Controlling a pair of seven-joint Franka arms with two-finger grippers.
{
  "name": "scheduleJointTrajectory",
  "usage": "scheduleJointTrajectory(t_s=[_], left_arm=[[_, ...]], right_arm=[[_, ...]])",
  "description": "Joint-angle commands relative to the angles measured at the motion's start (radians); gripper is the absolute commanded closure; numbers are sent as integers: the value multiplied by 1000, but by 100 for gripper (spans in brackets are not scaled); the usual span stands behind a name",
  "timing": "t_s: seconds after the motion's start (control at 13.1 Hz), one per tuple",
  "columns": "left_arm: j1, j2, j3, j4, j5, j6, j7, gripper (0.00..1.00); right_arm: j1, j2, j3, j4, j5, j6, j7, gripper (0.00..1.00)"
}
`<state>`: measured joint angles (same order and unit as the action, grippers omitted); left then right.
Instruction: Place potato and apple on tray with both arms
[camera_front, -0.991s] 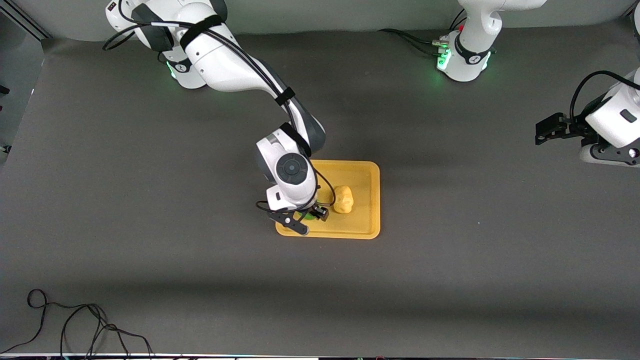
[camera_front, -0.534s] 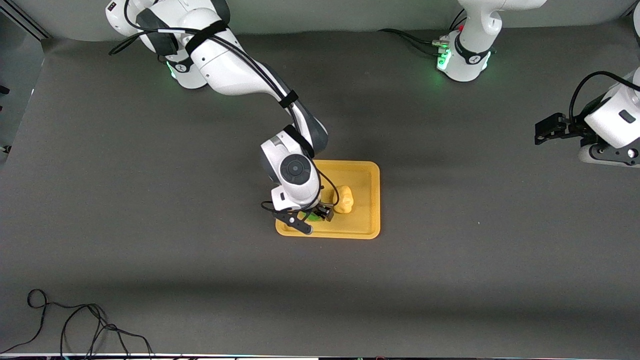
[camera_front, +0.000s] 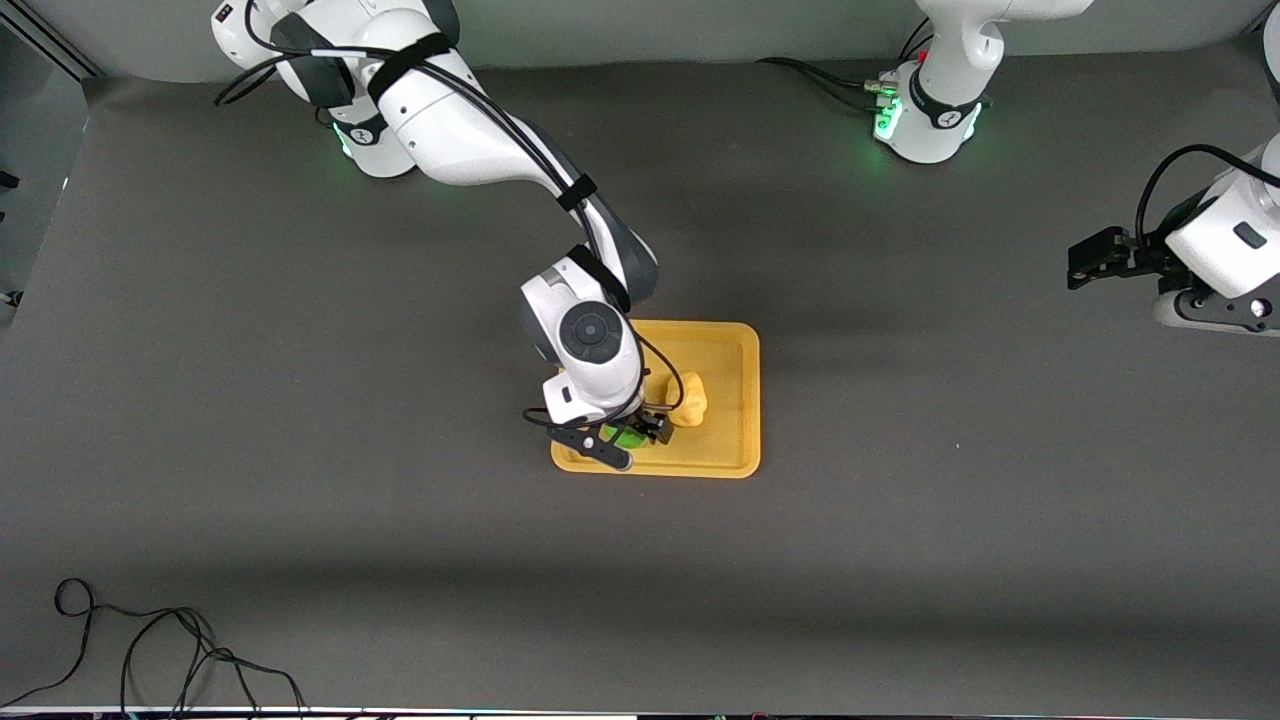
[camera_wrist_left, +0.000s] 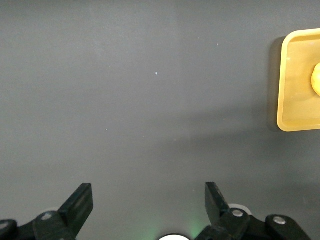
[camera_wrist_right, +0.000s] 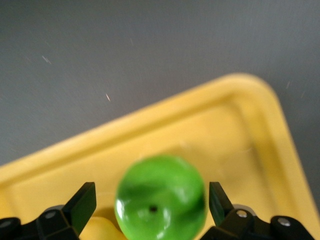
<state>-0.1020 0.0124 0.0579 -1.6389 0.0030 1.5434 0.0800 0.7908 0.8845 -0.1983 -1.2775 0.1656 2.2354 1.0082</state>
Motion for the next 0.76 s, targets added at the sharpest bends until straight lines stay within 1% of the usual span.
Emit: scheduleJointTrajectory(t_s=[0.0, 0.23, 0.38, 0.53, 0.69], left_arm=[[-15, -17, 11, -12, -8, -5, -14, 0], [-15, -17, 11, -12, -8, -6, -14, 0], [-15, -17, 11, -12, -8, -6, -14, 0], [-15, -17, 11, -13, -8, -6, -14, 0], [-15, -19, 11, -13, -8, -6, -14, 0]], right_arm=[[-41, -102, -28, -31, 3, -83, -121, 0], [-53, -176, -107, -39, 3, -215, -294, 0], [-56, -251, -150, -107, 12, -235, -388, 0], [-85, -336, -159, -176, 15, -241, -436, 0], [-139, -438, -161, -259, 17, -264, -569, 0]])
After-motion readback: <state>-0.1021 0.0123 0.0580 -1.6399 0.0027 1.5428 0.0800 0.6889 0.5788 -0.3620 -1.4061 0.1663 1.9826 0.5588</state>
